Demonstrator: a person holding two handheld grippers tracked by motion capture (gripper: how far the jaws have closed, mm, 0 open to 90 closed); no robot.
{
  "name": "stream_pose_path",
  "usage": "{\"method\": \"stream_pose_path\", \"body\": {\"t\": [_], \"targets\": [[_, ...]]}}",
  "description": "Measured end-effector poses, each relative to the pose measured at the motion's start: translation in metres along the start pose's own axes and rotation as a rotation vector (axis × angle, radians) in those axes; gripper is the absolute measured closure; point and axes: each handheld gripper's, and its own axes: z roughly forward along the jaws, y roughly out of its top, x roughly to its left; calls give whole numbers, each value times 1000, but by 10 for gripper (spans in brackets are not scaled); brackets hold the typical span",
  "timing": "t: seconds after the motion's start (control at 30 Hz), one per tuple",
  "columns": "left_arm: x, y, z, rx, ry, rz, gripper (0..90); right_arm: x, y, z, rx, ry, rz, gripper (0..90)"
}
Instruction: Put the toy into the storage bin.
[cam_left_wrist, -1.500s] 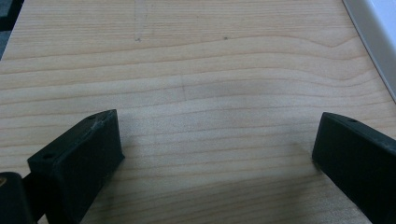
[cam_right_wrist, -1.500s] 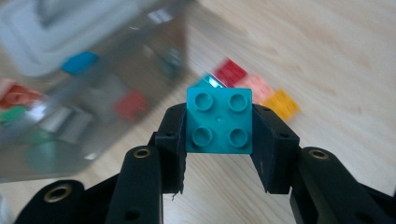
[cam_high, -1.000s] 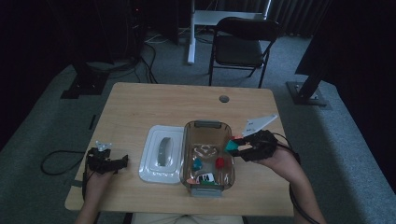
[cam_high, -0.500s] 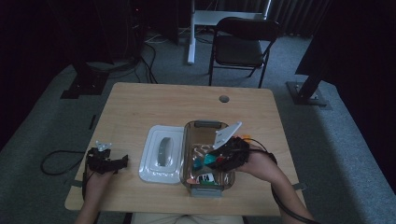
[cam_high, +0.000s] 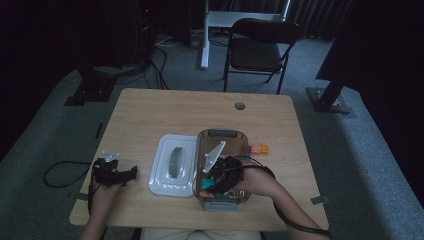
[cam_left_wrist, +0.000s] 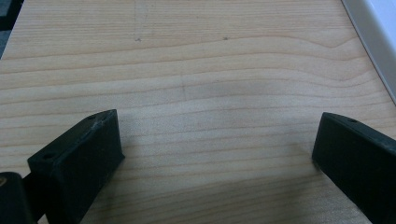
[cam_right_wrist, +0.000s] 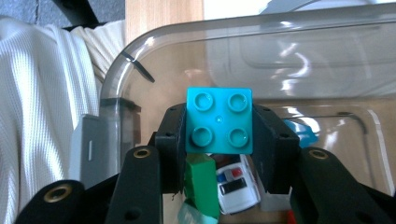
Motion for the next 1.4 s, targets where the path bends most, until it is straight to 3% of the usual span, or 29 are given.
{"method": "stream_pose_path", "body": {"t": [0.13,0.43,0.7,0.97,1.4], "targets": [[0,0,0,0,0,0,20,2,3,12,42,21,-16,585],[0,0,0,0,0,0,20,3,6,18,83,46,-35,580],[0,0,0,0,0,0,20,1,6,16,72,40,-17,554],[0,0,0,1,2,2,20,-1,-5,0,3,15,37,528],[0,0,0,2,2,4,20,-9,-39,-39,-130,-82,154,503]]}}
